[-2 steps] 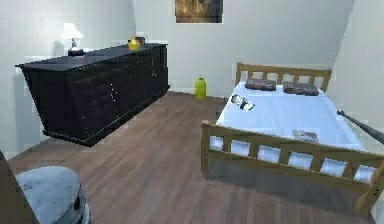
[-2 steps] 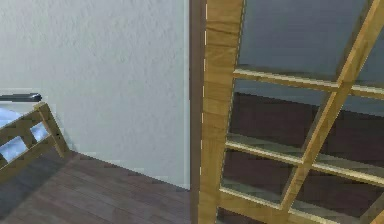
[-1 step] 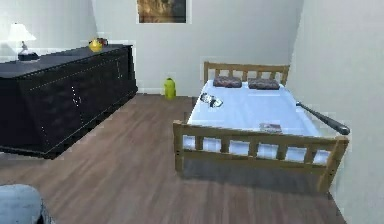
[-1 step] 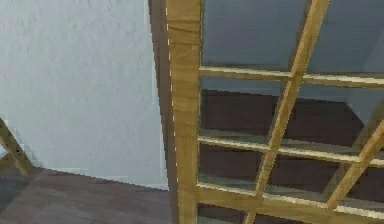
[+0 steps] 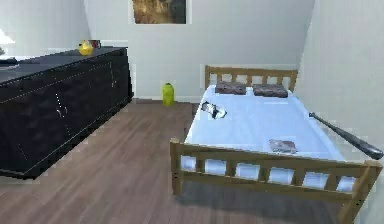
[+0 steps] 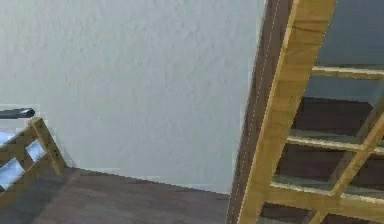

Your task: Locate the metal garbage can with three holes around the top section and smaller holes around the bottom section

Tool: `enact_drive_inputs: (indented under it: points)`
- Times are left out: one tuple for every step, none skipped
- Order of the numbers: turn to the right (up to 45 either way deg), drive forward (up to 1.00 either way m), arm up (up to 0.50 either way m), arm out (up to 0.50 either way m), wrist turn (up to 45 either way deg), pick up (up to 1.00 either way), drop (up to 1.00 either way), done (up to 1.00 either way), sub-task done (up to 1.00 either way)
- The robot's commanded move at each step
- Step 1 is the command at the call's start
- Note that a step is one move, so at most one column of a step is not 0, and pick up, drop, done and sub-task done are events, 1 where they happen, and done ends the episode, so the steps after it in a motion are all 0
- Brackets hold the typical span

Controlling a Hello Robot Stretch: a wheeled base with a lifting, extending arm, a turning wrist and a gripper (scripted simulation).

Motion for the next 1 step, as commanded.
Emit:
enact_drive_inputs:
  points:
    - [-45.0,0.00,0.00,0.00,0.0,0.00,0.00,0.00,0.00]
